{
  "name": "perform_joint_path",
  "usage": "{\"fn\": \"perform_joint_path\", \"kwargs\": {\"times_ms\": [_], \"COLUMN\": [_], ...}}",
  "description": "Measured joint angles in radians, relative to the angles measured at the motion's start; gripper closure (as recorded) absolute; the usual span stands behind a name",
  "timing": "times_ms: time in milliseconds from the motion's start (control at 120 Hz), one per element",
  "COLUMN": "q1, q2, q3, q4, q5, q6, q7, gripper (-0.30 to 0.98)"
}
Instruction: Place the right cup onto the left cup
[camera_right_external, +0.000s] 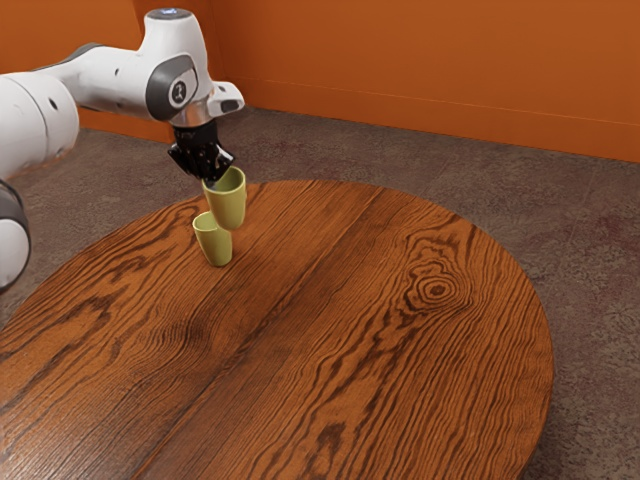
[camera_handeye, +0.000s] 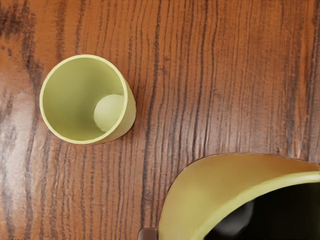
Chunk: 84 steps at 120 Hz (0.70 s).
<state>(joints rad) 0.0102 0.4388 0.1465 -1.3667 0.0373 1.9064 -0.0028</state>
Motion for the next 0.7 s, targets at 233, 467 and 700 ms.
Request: {"fn": "perform_joint_path", "kwargs": {"times_ms": [233, 467, 700], "q1": [0.174, 0.181, 0.223], "q2": [0.067, 0.238, 0.358], "q3": [-0.144, -0.186, -0.238], "q4": [0.130, 0.422, 0.589], "q5": [0.031, 0.058, 0.094], "q6": [-0.021, -0.119, -0.204], "q7": [0.027, 0.052, 0.072], "gripper": [0.79, 0.79, 0.79]}}
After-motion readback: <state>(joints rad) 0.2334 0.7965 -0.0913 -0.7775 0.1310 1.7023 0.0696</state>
